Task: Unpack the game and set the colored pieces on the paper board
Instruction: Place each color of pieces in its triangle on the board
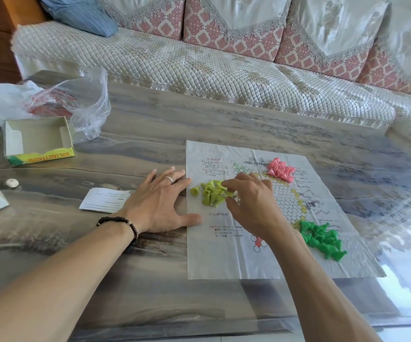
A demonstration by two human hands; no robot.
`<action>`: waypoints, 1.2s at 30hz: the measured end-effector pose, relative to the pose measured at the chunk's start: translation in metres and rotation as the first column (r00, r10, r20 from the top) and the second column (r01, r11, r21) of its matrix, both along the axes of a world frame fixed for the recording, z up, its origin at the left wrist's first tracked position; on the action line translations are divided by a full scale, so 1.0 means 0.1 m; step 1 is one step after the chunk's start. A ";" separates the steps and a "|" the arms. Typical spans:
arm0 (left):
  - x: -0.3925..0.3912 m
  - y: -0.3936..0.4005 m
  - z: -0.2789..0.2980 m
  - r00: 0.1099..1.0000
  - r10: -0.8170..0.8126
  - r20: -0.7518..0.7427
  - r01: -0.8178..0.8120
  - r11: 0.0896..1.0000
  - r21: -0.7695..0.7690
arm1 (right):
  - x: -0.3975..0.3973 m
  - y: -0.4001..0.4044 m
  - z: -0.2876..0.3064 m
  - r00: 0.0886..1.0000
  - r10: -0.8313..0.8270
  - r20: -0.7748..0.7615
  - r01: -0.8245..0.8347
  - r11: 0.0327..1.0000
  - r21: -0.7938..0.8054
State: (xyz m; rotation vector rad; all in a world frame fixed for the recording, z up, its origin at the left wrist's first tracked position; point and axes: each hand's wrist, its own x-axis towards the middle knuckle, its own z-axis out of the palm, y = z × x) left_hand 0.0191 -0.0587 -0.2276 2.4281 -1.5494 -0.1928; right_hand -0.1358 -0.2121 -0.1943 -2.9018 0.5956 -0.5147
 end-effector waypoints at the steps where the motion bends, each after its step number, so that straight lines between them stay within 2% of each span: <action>1: 0.00 0.00 0.00 1.000 -0.001 0.002 0.001 1.000 0.000 | -0.02 0.00 0.03 0.999 -0.023 0.043 0.020 0.997 0.069; 4: -0.01 0.00 0.00 1.000 -0.001 0.012 0.001 1.000 0.000 | -0.11 -0.04 0.12 0.985 -0.077 0.156 0.035 0.966 0.255; 7: -0.01 0.01 0.01 1.000 -0.001 0.012 0.001 1.000 -0.004 | -0.24 -0.08 0.19 0.960 -0.148 0.237 0.052 0.928 0.369; 12: 0.00 0.01 -0.01 1.000 0.001 0.007 -0.001 1.000 -0.012 | -0.40 -0.19 0.19 0.936 -0.269 0.229 0.145 0.882 0.448; 17: 0.01 0.00 -0.02 1.000 0.005 -0.002 -0.005 1.000 -0.010 | -0.50 -0.18 0.13 0.978 -0.208 -0.010 0.197 0.910 0.365; 20: 0.01 0.00 -0.02 1.000 0.008 -0.006 -0.008 1.000 -0.013 | -0.49 -0.15 0.10 0.981 -0.176 -0.083 0.194 0.922 0.336; 32: 0.01 0.00 -0.01 1.000 0.007 0.002 -0.007 1.000 -0.013 | -0.46 -0.21 0.12 0.976 -0.214 -0.042 0.215 0.916 0.339; 36: 0.01 0.00 -0.01 1.000 0.004 0.005 -0.004 1.000 -0.005 | -0.37 -0.24 0.27 0.966 -0.234 0.107 0.188 0.925 0.332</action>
